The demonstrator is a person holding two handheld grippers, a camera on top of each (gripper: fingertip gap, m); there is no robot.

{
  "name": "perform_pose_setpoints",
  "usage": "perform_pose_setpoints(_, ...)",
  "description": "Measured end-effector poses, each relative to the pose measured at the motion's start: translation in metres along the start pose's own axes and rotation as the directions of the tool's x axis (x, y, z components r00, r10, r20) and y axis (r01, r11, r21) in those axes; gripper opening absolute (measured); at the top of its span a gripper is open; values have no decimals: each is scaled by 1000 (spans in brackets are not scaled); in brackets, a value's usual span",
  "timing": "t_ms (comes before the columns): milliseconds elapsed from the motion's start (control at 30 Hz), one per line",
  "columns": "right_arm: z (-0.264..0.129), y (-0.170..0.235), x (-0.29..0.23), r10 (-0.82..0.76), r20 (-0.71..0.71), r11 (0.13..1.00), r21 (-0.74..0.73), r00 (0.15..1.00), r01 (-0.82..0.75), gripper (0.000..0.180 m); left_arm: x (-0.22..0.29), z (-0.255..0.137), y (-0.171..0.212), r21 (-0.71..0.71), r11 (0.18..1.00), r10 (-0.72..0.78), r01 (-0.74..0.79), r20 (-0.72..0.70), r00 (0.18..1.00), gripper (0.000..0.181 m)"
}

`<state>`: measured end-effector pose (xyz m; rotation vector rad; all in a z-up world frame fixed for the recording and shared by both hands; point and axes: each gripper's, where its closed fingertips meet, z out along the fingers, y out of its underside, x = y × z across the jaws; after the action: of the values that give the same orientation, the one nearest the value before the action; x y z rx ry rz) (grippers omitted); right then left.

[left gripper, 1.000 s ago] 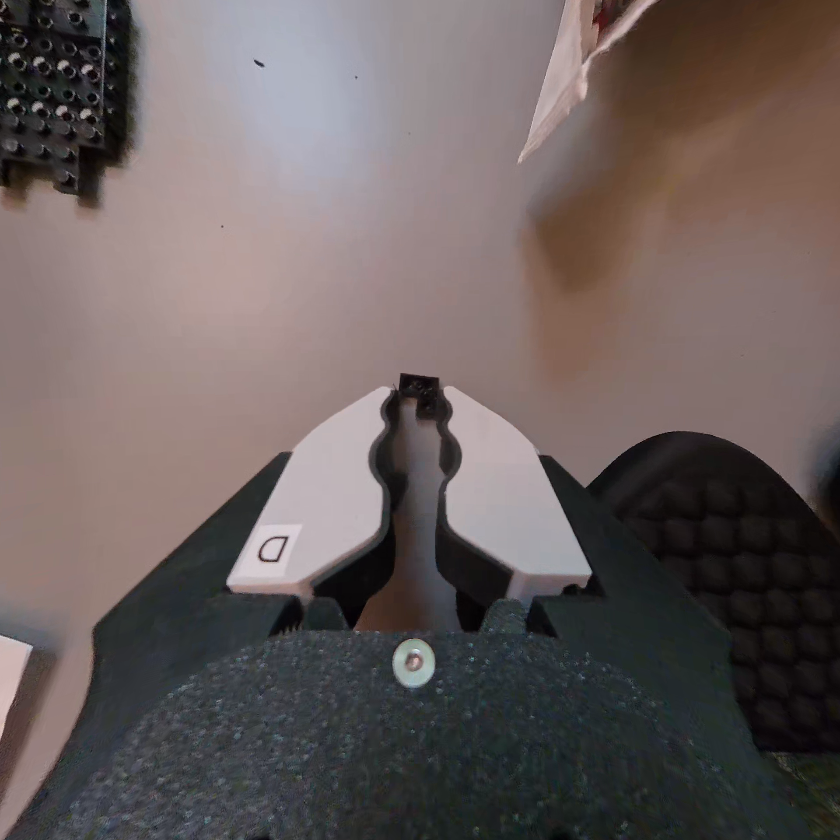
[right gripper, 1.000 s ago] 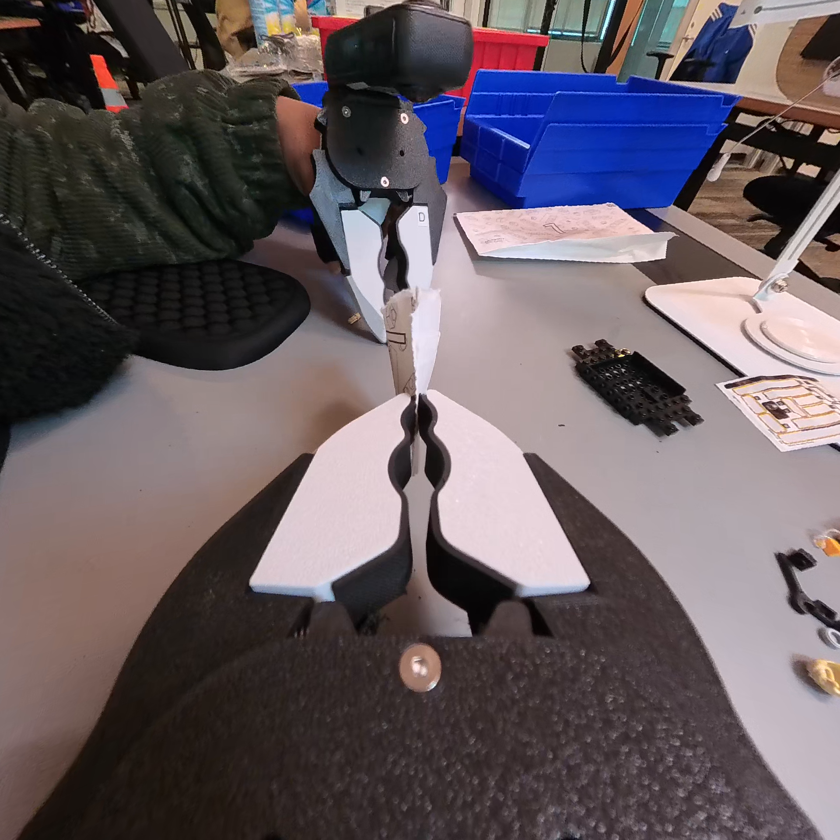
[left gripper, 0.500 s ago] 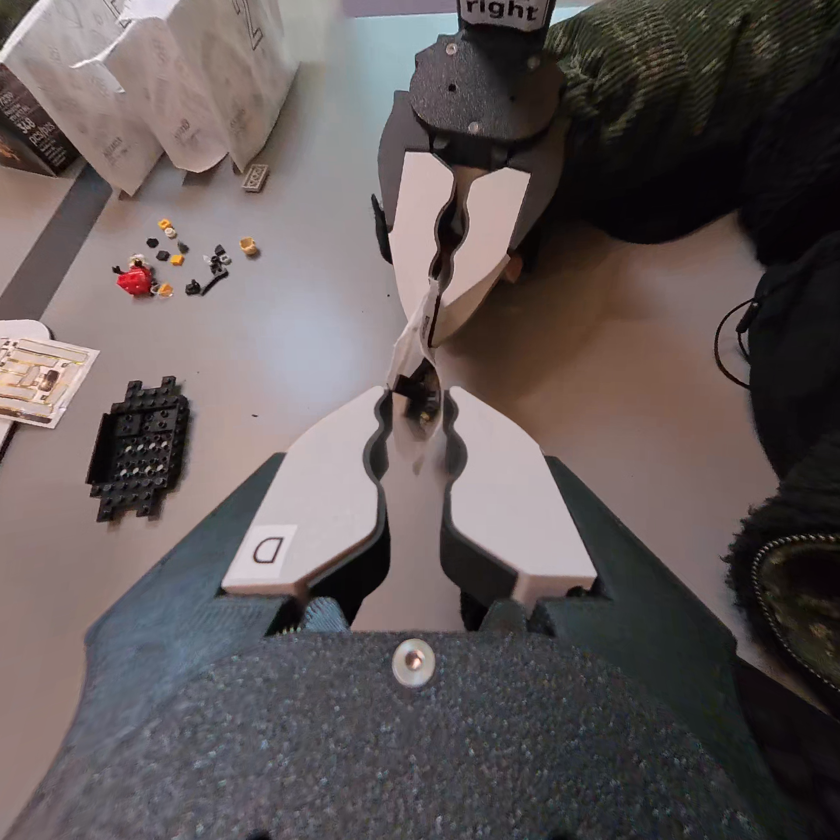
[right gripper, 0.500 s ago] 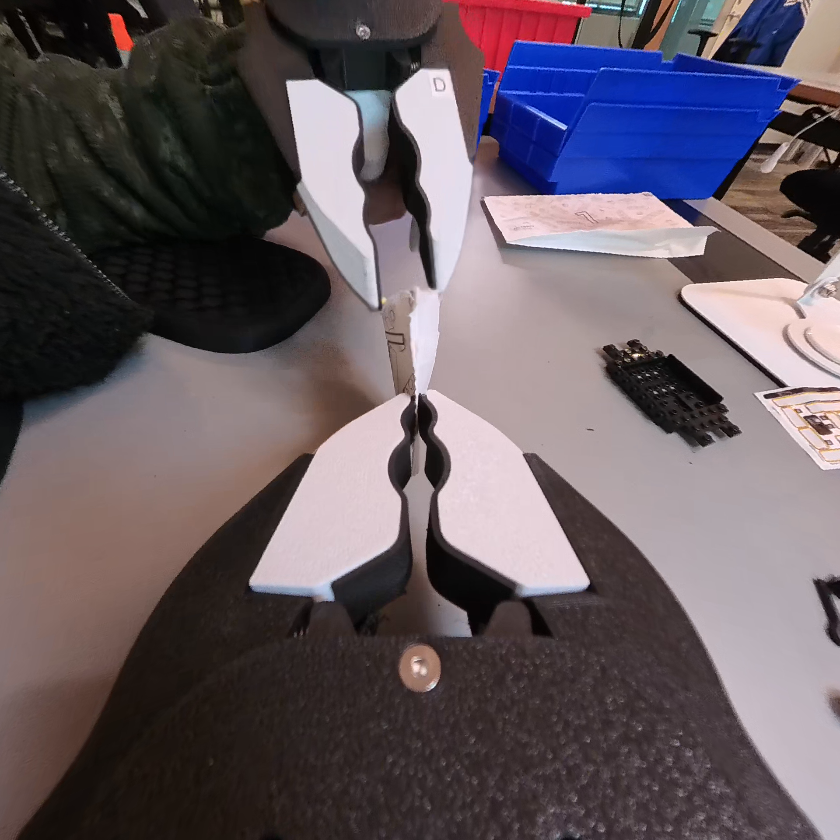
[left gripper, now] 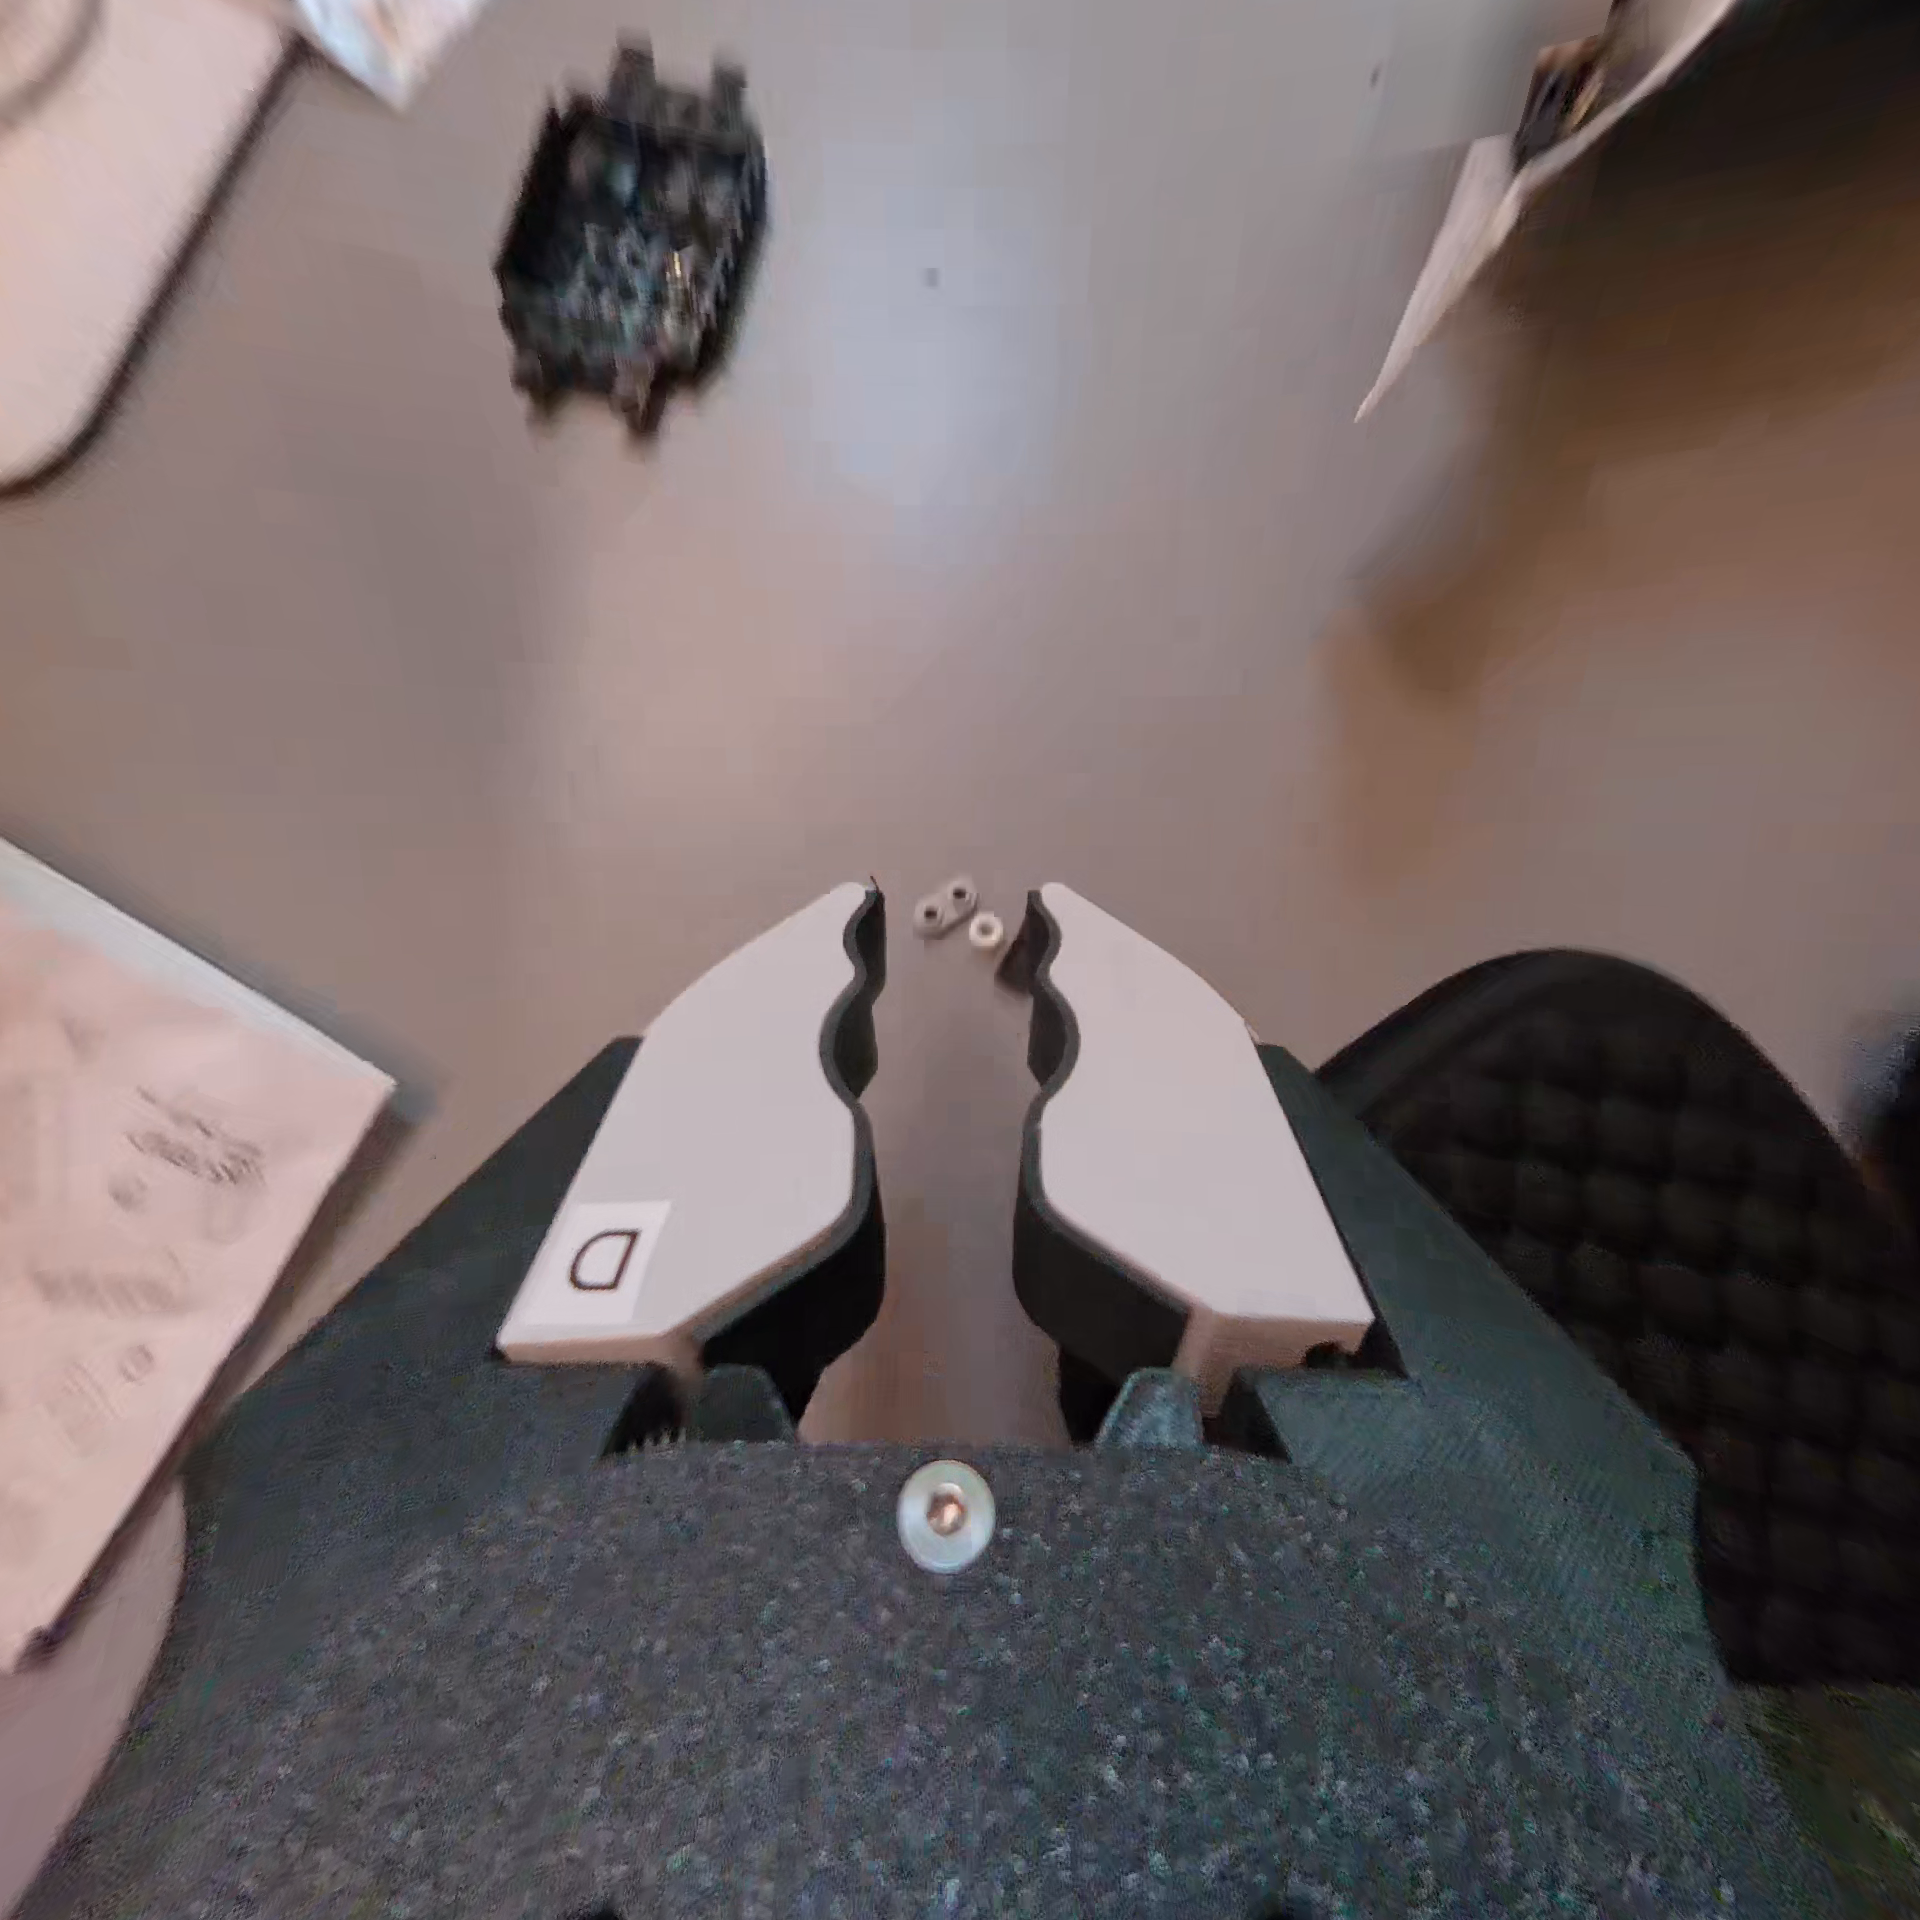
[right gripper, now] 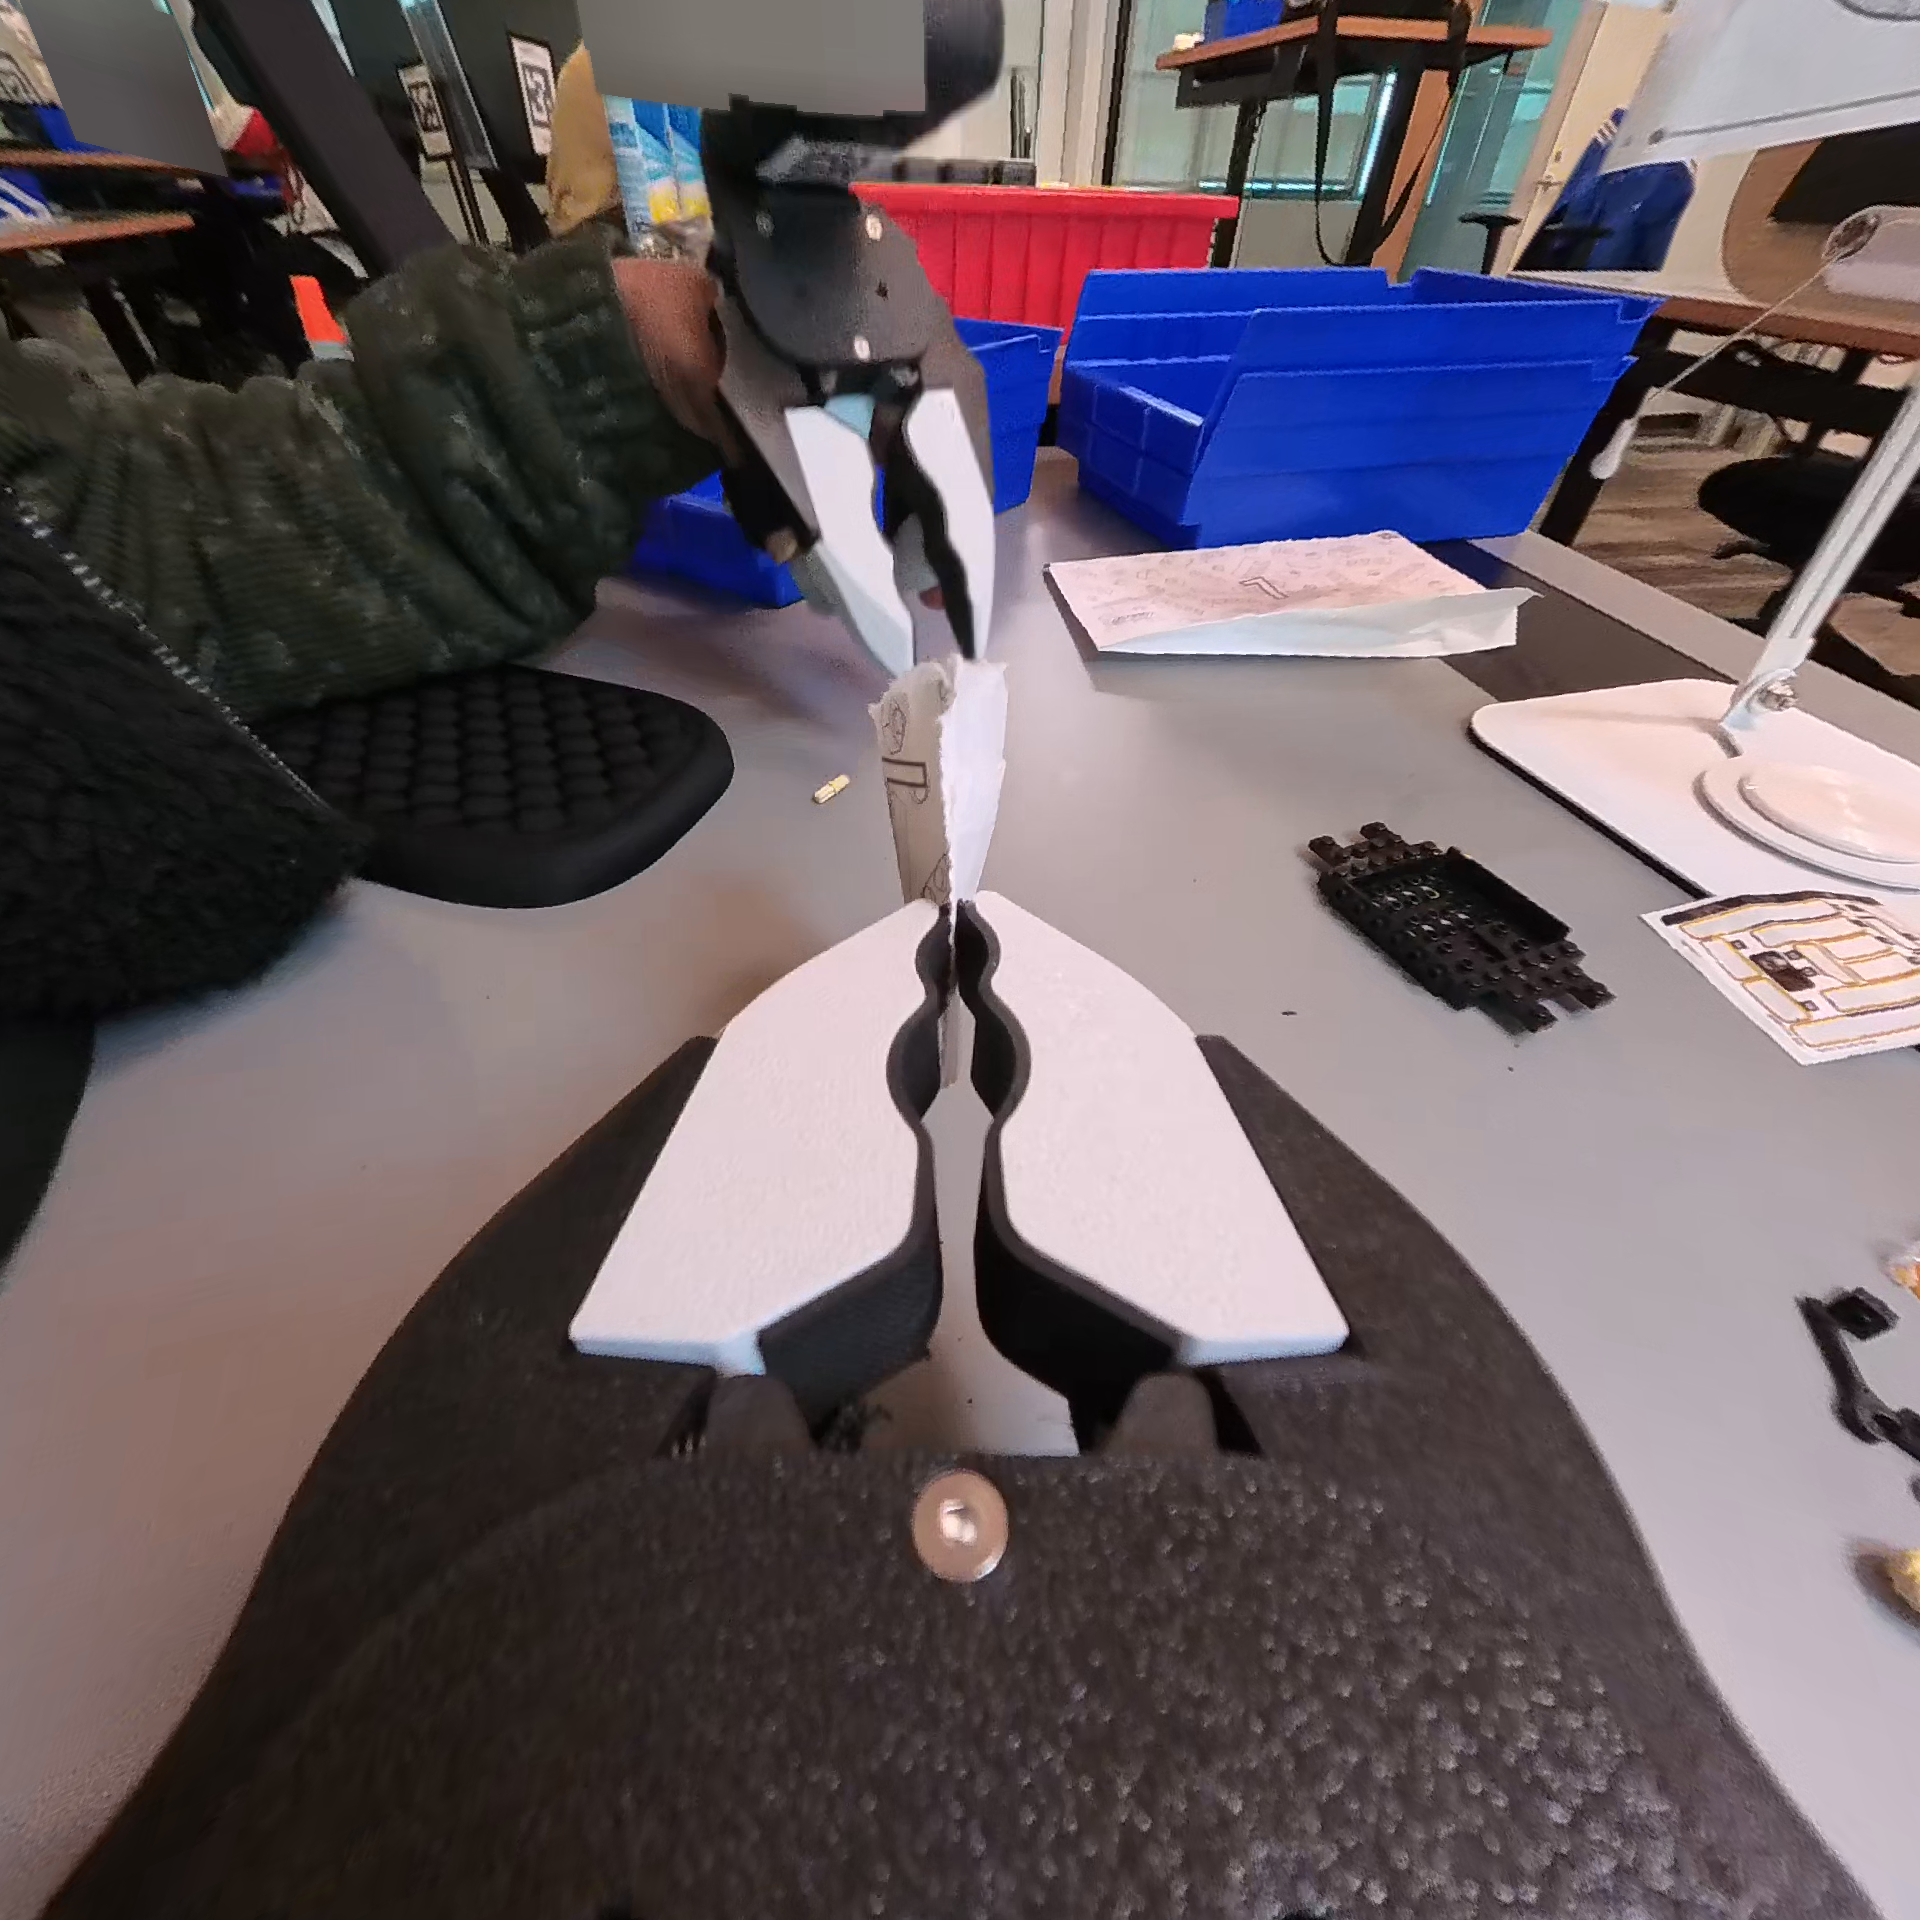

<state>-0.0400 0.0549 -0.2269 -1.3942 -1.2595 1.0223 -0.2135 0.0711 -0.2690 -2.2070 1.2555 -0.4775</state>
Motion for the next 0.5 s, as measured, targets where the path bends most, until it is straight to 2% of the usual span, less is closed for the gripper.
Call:
perform_pose_setpoints(200, 0, 1, 0, -2, -4, 1000, -3, 1000, 2, 0, 7, 22, 26, -108, 994, -26, 17, -86, 996, 34)
perform_pose_setpoints(400, 0, 1, -1, -3, 3, 1000, -9, 1000, 3, 0, 8, 33, 23, -34, 999, 3, -8, -141, 990, 37)
perform_pose_setpoints(500, 0, 1, -1, -5, 4, 1000, -11, 1000, 5, 0, 7, 33, 23, -8, 1000, 14, -15, -152, 988, 27)
